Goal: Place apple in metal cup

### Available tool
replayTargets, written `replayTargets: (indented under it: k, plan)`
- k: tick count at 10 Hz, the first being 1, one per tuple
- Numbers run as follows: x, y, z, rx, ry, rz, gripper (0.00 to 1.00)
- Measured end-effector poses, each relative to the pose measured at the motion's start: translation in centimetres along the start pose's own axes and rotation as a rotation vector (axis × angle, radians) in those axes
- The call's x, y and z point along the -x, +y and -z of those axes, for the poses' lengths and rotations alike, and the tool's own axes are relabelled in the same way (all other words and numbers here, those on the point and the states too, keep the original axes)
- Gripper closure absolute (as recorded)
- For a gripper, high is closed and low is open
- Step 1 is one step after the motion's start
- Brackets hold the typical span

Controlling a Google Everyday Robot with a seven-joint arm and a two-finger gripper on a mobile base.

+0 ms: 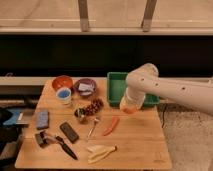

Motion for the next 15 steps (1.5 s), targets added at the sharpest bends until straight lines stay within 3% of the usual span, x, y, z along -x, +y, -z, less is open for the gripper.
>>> replayTargets:
  k: [2, 4, 7, 15]
  plan:
    - [2.7, 3.6, 1.3, 0.01, -0.051, 0.047, 1.0]
    - [5.0, 8.4, 1.2, 0.031, -0.078, 0.117, 1.0]
    - [6.2, 16.2, 1.3, 0.085, -0.094, 0.253, 1.0]
    - [6.0, 16.7, 1.2, 0.088, -0.091, 0.27, 1.0]
